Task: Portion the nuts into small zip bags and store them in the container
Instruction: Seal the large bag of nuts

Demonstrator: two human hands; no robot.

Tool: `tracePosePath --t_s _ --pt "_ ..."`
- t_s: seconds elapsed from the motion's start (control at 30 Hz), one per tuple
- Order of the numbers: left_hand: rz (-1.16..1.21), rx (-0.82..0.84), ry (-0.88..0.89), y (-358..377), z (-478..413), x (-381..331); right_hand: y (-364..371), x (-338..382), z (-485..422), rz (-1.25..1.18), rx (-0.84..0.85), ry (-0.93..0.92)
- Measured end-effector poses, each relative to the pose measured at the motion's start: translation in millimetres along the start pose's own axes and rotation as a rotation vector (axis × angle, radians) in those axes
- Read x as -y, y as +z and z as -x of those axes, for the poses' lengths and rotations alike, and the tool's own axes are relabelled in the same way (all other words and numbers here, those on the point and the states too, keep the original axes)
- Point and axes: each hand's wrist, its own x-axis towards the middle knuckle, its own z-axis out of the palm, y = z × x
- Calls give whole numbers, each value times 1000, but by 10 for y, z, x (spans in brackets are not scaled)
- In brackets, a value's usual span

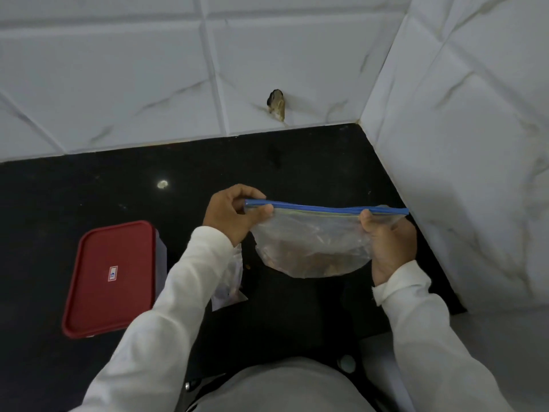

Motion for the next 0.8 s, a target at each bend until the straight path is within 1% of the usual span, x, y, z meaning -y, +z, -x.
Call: tracePosePath --t_s 0.07,0.13,0.2,0.27,0.37,0.43,0.47,0.53,0.63,0.8 --pt "199 -119 -58 121 19 65 19 -1 -12 9 -2 -19" --pt "395 -200 -171 234 12 128 26 -4 -24 19 -6 -30" --pt "576 -204 -293 297 6 158 22 -13 -35 -5 -21 -24" --pt "675 -184 -359 342 25 130 22 -28 -31 -50 -51 -6" --pt "700 -220 -370 389 24 99 38 -60 -21 -88 -69 -9" --pt "648 -244 -348 386 30 72 44 -68 -20 -97 -74 -21" --pt "614 -229 -331 377 33 70 41 -58 -16 -99 -71 -29" --pt "585 -143 -305 336 51 51 27 -25 -7 -112 -54 -41" --pt "532 -40 -337 263 19 47 28 26 12 -124 -16 -65" --pt "473 -26 -419 249 -40 -40 71 78 27 -91 30 -82"
